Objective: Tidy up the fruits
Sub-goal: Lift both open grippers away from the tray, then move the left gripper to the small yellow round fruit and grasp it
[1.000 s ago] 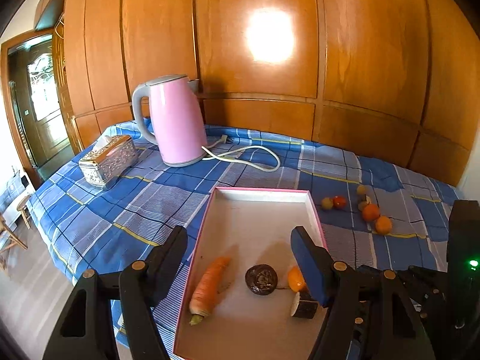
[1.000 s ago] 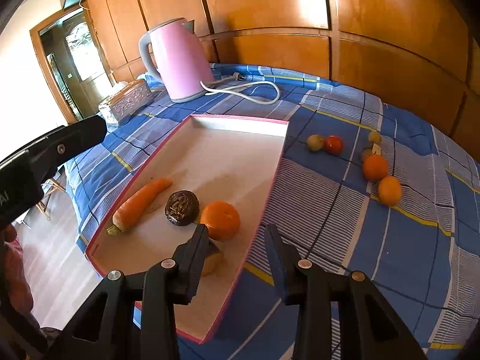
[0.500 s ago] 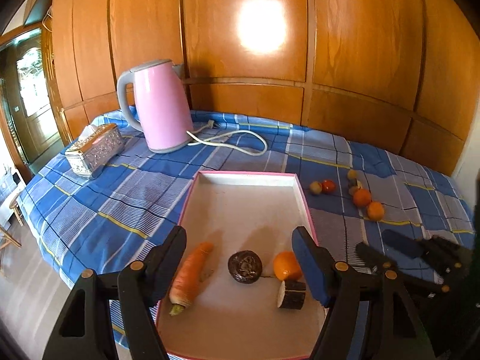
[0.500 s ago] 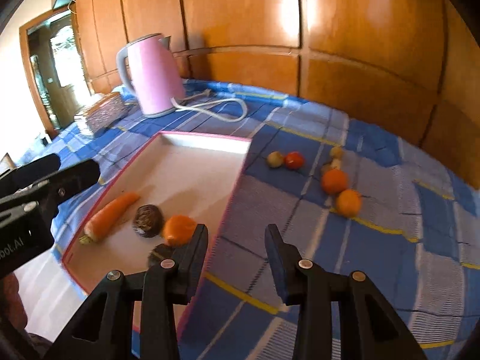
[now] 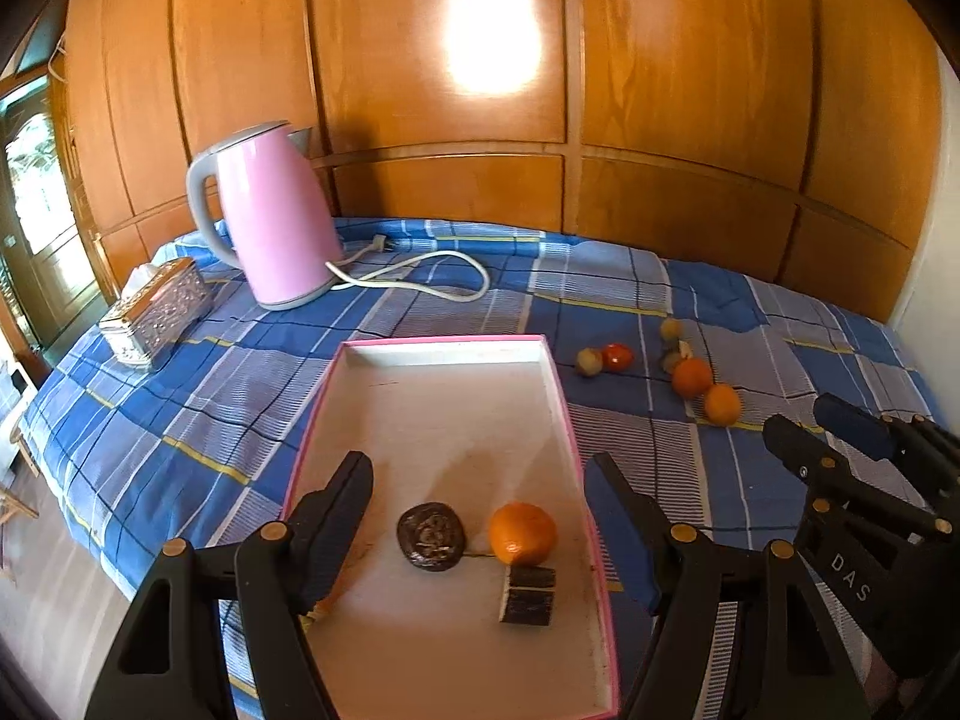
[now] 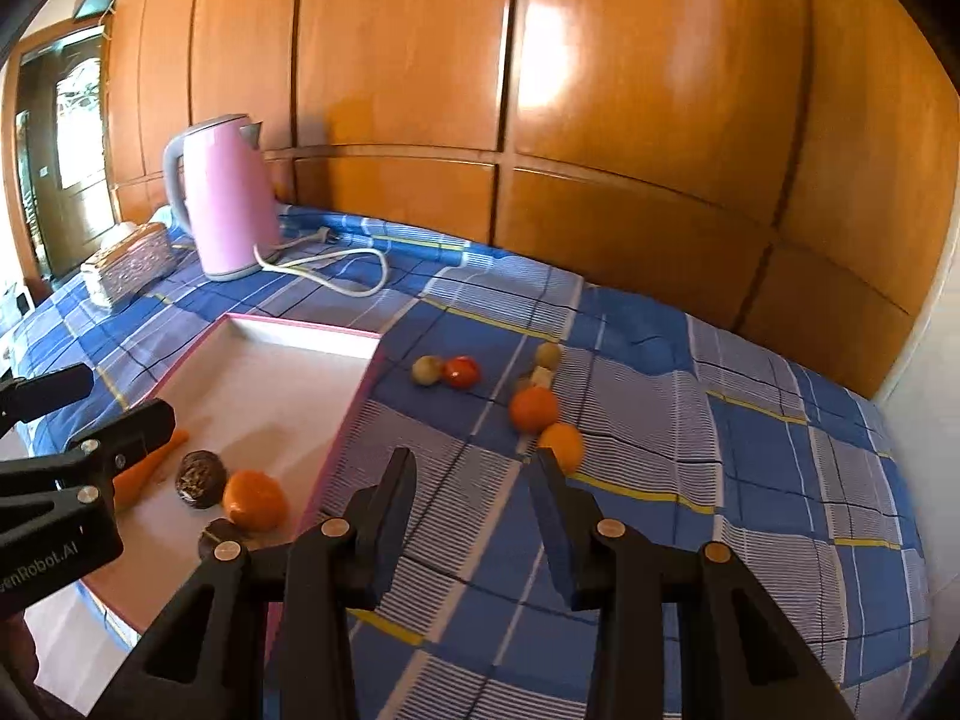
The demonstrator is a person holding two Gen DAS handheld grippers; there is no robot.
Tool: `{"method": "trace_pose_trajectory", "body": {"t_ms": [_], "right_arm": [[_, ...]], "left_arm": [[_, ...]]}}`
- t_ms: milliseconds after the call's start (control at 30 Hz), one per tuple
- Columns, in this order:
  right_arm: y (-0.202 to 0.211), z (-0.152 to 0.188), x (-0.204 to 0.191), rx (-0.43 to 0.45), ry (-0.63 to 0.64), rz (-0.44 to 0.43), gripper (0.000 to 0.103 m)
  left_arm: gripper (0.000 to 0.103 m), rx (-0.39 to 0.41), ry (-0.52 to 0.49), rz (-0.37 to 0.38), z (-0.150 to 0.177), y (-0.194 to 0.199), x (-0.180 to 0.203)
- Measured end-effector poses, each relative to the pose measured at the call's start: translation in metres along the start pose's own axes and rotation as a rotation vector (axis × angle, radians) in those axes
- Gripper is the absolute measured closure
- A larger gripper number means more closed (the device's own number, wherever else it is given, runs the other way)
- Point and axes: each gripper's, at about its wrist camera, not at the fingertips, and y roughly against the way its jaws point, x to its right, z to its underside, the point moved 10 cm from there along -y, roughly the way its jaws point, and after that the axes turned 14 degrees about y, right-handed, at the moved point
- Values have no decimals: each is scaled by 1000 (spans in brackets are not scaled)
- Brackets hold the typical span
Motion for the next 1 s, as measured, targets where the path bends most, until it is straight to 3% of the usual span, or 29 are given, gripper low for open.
{"method": "trace_pose_trajectory", "body": {"t_ms": [1000], "right_arm": [[-31,29,48,-80,-78,38,63]], "left_arm": [[30,-82,-80,40,4,-40,57]]}}
